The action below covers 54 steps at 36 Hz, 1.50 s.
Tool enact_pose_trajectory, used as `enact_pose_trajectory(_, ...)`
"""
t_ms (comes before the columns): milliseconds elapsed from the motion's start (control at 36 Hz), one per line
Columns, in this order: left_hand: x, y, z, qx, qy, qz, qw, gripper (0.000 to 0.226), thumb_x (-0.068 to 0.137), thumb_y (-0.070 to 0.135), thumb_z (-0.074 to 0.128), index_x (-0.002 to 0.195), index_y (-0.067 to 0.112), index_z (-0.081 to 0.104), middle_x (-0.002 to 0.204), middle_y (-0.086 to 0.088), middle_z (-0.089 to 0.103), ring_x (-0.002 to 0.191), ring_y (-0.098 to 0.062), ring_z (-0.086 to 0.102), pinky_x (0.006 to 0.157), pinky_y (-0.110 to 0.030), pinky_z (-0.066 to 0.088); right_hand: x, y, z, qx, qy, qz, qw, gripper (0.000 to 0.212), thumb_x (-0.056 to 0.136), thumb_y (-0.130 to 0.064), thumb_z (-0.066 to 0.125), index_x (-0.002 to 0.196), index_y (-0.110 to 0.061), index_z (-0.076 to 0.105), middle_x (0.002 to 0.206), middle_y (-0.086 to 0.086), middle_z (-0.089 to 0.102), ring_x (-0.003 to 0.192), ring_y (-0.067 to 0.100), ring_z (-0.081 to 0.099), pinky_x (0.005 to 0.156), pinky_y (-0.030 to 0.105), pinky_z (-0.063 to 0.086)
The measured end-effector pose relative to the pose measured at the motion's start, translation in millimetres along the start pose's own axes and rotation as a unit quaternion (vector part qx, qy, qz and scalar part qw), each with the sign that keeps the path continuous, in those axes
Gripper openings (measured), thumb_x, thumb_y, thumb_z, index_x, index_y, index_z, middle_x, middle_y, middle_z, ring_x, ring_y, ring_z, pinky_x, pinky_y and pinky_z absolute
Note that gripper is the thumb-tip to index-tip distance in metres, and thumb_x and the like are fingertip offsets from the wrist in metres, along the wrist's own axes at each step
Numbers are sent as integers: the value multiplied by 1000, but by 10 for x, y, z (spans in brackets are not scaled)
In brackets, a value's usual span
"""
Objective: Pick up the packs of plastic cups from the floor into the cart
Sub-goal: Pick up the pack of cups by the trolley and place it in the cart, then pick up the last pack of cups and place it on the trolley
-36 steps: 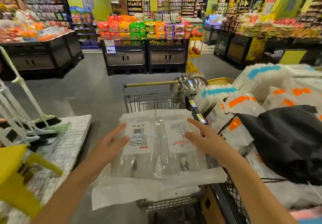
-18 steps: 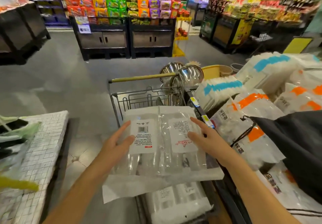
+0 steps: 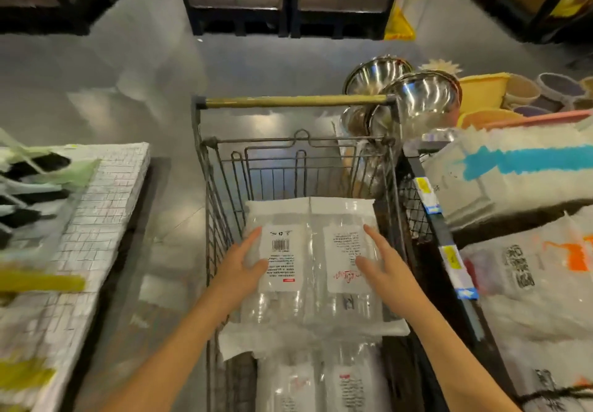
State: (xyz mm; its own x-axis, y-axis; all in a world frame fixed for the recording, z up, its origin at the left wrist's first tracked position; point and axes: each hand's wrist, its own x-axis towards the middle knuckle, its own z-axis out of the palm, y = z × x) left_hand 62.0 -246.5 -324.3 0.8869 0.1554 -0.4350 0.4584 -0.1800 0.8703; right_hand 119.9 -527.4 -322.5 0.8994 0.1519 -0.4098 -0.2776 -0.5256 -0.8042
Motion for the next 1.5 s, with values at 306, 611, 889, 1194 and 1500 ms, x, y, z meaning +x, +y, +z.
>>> enact_pose_trajectory(306,1035,-664,569,40,25,-67,997,56,95,7,57,145,28,41,143,10,39,129,-10,43,96,-15,46,1111,833,163,-64,-23,50,996,61,108,-23,52,163,-37,27,164,-2,28,135,5,39,107,20,33)
enact_pose_trajectory(611,977,-461,574,173,22,-29,984,55,96,21,57,147,28,39,155,5,22,142,-16,28,117,-36,29,1099,713,86,-141,-25,36,989,60,107,-26,53,162,-28,29,171,7,18,158,24,22,123,38,32)
enact_pose_trajectory(889,164,722,-31,254,110,80,957,51,95,34,55,145,32,42,159,5,23,145,-15,24,114,-29,18,563,-883,-76,-262,-60,-109,957,53,107,-27,54,157,-17,40,159,7,44,145,26,46,117,38,40)
enact_pose_trajectory(1194,-2145,1184,-1391,266,299,85,912,43,90,36,55,129,20,58,137,0,52,127,-19,48,100,-26,33,-1004,-2614,494,-351,-129,-271,887,52,110,-27,49,160,-22,34,160,9,45,131,32,60,106,46,54)
enact_pose_trajectory(1500,-4829,569,-2137,293,451,59,841,45,95,37,55,139,31,46,143,7,47,129,-15,47,101,-28,42,-3245,-3243,1637,-320,-176,-441,819,46,106,-36,53,151,-28,46,147,-2,55,124,20,60,101,31,47)
